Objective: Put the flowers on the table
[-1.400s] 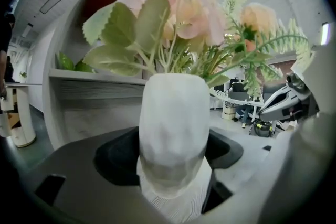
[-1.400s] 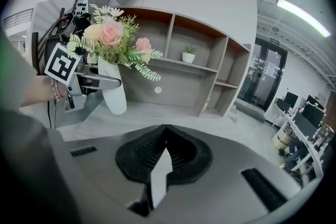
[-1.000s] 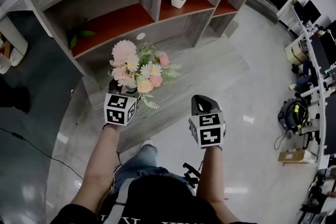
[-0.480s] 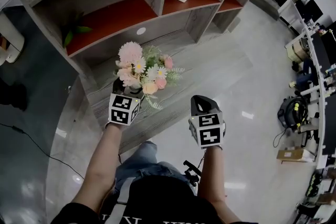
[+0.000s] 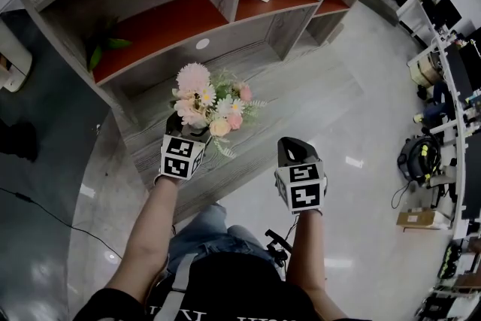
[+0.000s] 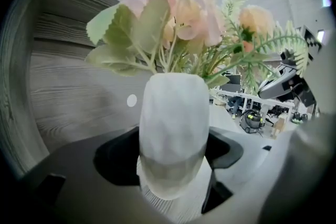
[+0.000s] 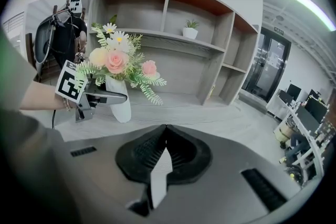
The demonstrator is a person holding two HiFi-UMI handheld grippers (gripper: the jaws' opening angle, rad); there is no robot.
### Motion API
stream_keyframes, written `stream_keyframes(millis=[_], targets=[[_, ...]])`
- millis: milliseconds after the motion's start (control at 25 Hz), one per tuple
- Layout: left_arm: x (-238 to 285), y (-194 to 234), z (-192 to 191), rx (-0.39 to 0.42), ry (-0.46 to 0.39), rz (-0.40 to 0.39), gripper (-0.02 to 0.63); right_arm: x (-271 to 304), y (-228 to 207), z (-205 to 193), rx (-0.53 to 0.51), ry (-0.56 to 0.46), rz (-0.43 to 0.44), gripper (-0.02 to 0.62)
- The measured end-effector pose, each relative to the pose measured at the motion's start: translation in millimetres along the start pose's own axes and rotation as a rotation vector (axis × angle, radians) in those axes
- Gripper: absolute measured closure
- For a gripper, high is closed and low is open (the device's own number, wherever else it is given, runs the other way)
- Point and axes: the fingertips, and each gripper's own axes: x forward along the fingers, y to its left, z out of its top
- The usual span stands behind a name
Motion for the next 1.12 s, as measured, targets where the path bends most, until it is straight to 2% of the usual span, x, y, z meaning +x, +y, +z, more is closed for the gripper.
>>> stream_keyframes(millis=[360,520,760,1000,1120], targets=[[10.5,-10.2,-2.5,0.069,0.03,-0.029,0.249,4.6,2.8,2.7,-0.025,0.004,0.009,0.58],[7.9,-7.6,-2.8,0.042,0.028,-0.002,0.247,0.9,1.6,6.3,-0.038,-0.004,0.008,0.58],[7.6,-8.3,-2.1,0.051,0.018,0.003,0.247,-0.4,-3.0,9.5,-0.046,-0.012,0.004,0.58],[7.6,-7.7,-11.3,0.064,0.061,0.004,0.247,0.3,2.9,14.4,-0.056,-0.025,0.022,0.58],[3.7,-7.0,-14.9,0.066,0.068,0.011,0.214,-0.7,3.0,15.1,-0.056,-0.032,0.02,0.58]])
